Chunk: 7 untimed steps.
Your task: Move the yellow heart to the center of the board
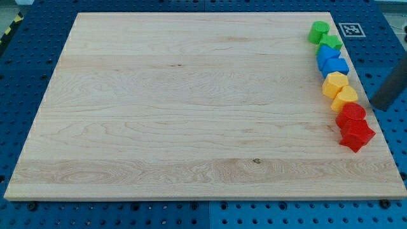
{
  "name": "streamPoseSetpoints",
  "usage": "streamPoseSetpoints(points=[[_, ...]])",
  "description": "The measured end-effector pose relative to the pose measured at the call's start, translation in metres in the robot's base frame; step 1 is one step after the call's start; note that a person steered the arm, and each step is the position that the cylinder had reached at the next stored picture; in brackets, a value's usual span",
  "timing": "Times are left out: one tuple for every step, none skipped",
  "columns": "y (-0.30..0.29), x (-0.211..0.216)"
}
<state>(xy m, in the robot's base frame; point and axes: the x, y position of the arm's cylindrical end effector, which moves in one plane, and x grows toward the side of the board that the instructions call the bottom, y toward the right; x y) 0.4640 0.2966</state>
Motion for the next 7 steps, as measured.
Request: streamPoseSetpoints(points=[[-0.042, -0.003], [-0.061, -0.005], [-0.072, -0.005], [-0.1, -0.005], [-0.121, -0.005], [-0.125, -0.005], [-0.126, -0.005]])
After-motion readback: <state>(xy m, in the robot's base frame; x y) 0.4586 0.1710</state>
